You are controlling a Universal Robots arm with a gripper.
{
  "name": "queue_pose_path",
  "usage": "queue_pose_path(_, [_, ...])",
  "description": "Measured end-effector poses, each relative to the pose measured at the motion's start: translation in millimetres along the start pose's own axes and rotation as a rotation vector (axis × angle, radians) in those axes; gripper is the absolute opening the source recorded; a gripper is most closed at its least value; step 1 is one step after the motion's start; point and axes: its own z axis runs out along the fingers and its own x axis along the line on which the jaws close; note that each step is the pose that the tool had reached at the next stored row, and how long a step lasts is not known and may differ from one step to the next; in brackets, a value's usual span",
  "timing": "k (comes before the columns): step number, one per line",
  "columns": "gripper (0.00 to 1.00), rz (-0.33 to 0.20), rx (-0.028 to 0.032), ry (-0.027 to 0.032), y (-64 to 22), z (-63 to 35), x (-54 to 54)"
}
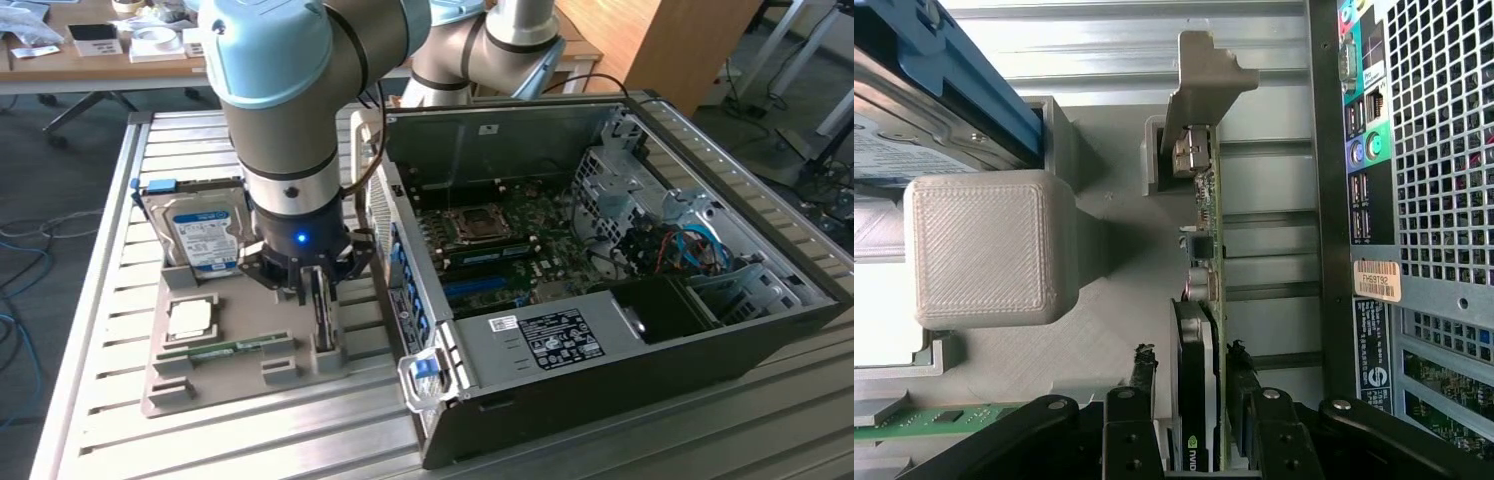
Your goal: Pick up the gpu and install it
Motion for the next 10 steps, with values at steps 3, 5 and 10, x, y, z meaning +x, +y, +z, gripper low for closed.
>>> queue_pose_path(3, [0.42, 0.000, 0.0000, 0.0000, 0.0, 0.0, 0.0])
queue_pose_path(5, [0.40, 0.000, 0.0000, 0.0001, 0.0, 0.0, 0.0])
queue_pose_path(10, [0.33, 0.000, 0.0000, 0.0000, 0.0, 0.0, 0.0])
